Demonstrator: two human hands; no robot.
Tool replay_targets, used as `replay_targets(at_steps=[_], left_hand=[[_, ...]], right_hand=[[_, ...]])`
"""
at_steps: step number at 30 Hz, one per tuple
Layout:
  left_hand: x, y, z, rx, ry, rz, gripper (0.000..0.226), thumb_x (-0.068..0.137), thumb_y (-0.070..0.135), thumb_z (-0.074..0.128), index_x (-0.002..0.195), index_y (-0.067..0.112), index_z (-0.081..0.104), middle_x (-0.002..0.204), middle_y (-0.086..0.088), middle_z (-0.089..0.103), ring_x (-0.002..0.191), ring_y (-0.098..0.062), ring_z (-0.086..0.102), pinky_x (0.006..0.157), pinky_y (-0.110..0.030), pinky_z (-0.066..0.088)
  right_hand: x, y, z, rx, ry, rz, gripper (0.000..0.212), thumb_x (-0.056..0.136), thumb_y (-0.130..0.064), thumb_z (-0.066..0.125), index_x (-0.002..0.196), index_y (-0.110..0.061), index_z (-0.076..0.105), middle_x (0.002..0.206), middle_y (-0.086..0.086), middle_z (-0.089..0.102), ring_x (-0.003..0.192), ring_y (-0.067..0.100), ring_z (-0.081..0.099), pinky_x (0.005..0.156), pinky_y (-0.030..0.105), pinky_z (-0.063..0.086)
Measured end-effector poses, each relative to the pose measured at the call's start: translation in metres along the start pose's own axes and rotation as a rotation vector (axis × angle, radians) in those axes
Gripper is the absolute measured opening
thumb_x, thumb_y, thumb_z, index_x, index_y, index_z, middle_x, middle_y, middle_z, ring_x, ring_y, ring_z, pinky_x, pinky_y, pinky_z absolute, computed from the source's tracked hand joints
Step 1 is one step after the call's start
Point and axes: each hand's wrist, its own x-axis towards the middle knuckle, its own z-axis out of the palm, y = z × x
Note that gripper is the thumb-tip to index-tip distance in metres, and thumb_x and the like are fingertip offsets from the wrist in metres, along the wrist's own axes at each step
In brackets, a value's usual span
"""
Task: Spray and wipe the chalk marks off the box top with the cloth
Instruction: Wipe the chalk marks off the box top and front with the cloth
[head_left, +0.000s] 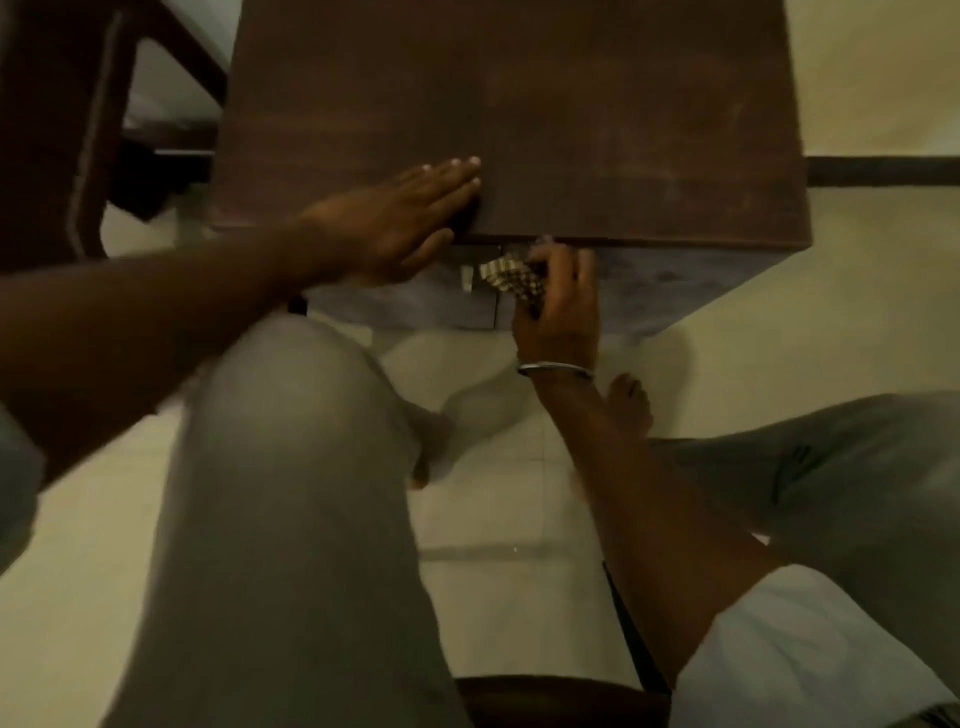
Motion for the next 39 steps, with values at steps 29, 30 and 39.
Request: replay_targets(at_steps=[29,30,39], left_hand=[[0.015,0.080,0.130,0.238,0.368,-0.137,0.079,0.091,0.001,0.042,0.156,0.011,-0.001,0.166,-0.012,0.001,0.154,-0.028,0.002,0.123,-0.047,-0.003],[0.015,0.080,0.130,0.237,0.370,-0.135,0.081,0.091,0.001,0.044,0.155,0.011,-0.005,0.166,-0.012,0.001,0.154,-0.028,0.002,0.123,-0.047,-0.002],[0.012,0.080,0.128,0.274,0.354,-0.134,0.084,0.086,0.002,0.046,0.156,0.008,0.000,0.166,-0.009,-0.006,0.153,-0.025,-0.004,0.124,-0.047,-0.004]], right_hand=[[-0.020,0.038,0.067,0.268,0.206,0.234,0.023,0.074,-0.015,0.059,0.087,0.004,0.057,0.091,0.014,0.053,0.078,0.019,0.054,0.069,0.018,0.047],[-0.023,0.039,0.068,0.266,0.183,0.255,0.025,0.075,-0.017,0.058,0.089,0.004,0.058,0.093,0.014,0.055,0.080,0.020,0.056,0.071,0.022,0.049],[-0.014,0.030,0.061,0.264,0.251,0.240,0.025,0.076,-0.023,0.057,0.080,0.001,0.053,0.083,0.016,0.054,0.073,0.014,0.047,0.067,0.008,0.037]])
